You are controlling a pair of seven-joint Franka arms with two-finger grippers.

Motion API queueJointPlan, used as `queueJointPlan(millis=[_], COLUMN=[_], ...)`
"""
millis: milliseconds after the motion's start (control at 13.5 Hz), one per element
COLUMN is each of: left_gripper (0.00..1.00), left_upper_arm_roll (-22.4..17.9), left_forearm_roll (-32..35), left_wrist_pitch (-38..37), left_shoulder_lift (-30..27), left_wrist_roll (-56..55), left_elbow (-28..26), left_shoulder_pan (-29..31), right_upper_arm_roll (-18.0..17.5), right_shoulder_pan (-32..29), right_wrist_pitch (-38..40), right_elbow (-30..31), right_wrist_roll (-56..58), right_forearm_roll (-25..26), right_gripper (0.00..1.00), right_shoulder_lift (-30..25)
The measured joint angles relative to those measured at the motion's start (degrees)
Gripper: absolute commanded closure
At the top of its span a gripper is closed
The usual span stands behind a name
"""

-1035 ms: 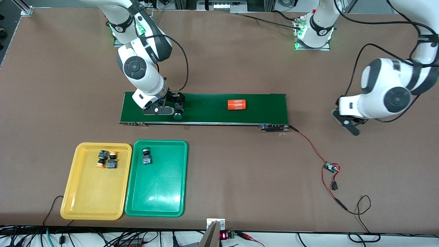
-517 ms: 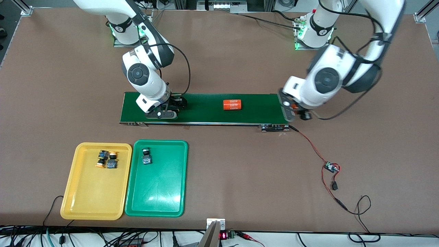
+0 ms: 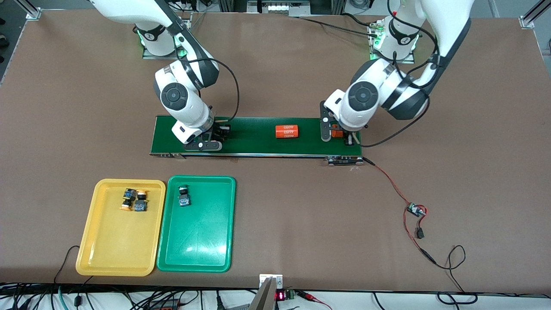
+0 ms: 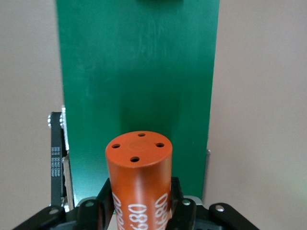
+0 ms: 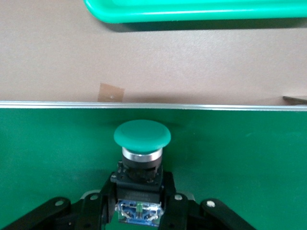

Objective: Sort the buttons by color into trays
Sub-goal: 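Place the orange cylinder on the belt while the right gripper lifts the button, then drop the green button in the green tray while the left gripper withdraws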

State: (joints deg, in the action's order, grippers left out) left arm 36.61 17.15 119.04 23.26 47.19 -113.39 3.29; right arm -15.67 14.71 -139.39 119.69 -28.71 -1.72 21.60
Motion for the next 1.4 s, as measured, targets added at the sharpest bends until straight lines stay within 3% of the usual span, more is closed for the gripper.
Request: queueJointPlan(millis=[148, 222, 296, 739, 961, 1109, 1404], left_gripper=[0.77, 0.63, 0.01, 0.00, 0.00, 0.00, 0.00], left_upper_arm_roll=[0.0, 0.0, -0.1, -0.8, -1.0, -2.0, -11.9], left_forearm_roll=[1.2, 1.3, 1.3, 1.3, 0.9, -3.3, -12.7], left_wrist_pitch=[0.7, 1.3, 1.9, 3.4, 2.3, -0.8, -2.3], left_shoulder_lift=[1.5, 2.2, 2.6, 2.7, 1.3, -2.0, -10.0], left_wrist_roll=[0.1, 0.1, 0.1, 0.1, -0.1, -0.4, -0.7], left_elbow=[-0.1, -0.1, -0.1, 0.4, 1.4, 2.0, 2.3], left_shoulder_pan=[-0.5, -0.5, -0.4, 0.1, 1.1, 2.7, 3.4], right_upper_arm_roll=[0.5, 0.9, 1.3, 6.5, 8.0, 8.2, 8.8], right_shoulder_pan=[-0.1, -0.1, -0.2, -1.1, -1.6, -1.6, -1.7], right_wrist_pitch=[-0.2, -0.4, -0.5, 1.1, 1.3, 1.2, -2.3], right_elbow=[-0.4, -0.8, -1.5, -9.9, -15.2, -21.2, -26.5], right_wrist_roll=[0.6, 0.7, 1.0, 12.1, 14.6, 14.9, 16.6], right_forearm_roll=[0.0, 0.0, 0.0, 0.1, 0.1, 0.1, 0.1], right_gripper=[0.80, 0.80, 0.80, 0.79, 0.79, 0.79, 0.77], right_shoulder_lift=[-0.3, -0.5, -0.8, -1.3, 2.6, 8.3, 15.9])
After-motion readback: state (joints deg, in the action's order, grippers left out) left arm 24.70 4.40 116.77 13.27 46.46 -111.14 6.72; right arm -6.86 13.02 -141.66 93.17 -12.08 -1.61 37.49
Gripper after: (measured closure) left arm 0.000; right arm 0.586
